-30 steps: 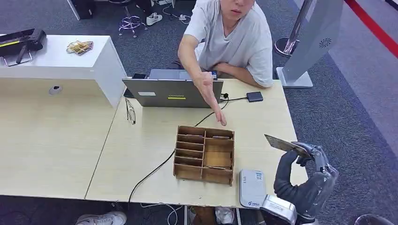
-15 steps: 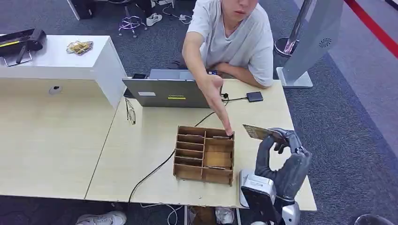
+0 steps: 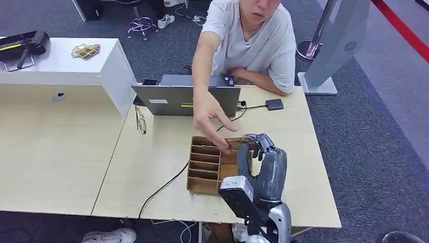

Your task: Pass the card to the sensor for recognition and then transmit it.

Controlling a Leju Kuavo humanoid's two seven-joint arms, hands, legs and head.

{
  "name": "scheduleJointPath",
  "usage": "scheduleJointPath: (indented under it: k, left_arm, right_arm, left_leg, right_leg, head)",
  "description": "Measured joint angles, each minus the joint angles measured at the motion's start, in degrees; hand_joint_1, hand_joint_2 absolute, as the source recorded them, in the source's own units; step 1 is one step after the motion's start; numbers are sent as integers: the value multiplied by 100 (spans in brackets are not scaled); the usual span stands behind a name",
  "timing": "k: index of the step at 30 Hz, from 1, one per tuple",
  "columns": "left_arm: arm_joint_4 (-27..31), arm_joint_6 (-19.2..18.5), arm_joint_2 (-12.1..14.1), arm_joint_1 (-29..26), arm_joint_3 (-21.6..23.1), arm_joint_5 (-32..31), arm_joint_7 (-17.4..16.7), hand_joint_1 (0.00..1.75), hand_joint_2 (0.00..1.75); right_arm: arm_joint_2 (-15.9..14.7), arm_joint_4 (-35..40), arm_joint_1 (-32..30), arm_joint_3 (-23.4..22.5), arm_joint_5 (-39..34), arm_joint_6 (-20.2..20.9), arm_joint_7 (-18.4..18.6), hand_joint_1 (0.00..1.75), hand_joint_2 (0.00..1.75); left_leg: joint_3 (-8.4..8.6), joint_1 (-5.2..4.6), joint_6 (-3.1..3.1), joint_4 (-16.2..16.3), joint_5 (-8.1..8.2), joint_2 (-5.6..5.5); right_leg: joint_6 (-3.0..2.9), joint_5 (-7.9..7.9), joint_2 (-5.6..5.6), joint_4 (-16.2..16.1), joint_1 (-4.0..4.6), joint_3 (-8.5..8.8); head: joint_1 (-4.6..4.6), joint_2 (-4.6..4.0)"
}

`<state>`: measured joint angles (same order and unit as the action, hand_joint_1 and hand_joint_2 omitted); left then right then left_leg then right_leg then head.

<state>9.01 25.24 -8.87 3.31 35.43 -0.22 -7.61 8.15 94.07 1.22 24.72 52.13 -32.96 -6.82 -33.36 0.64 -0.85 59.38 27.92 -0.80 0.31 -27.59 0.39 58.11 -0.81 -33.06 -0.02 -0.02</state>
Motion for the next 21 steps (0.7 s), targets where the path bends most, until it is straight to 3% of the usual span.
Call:
scheduleJointPath:
  k: [7,8,16,17,21]
  left_arm:
    - [0,7,4,0,0,7,0,0,0]
    - [0,7,4,0,0,4,0,0,0]
    - [0,13,7,0,0,7,0,0,0]
    - [0,13,7,0,0,7,0,0,0]
    - [0,13,7,-1,0,20,0,0,0]
  right_arm:
    - [-81,-138,65,155,-105,65,46,175,175]
    - [-90,-148,67,166,-113,68,46,5,175]
    - [-153,-201,72,256,-120,65,44,0,175]
    - [-160,-208,72,260,-120,65,44,0,0]
    - [-177,-208,72,273,-118,65,44,0,0]
  left_leg:
    - [0,0,0,0,0,0]
    - [0,0,0,0,0,0]
    - [0,0,0,0,0,0]
    - [0,0,0,0,0,0]
    - [-1,0,0,0,0,0]
  right_leg:
    - [0,0,0,0,0,0]
    - [0,0,0,0,0,0]
    - [0,0,0,0,0,0]
    - [0,0,0,0,0,0]
    - [0,0,0,0,0,0]
  head:
    - [0,0]
    - [0,0]
    - [0,0]
    - [0,0]
    - [0,0]
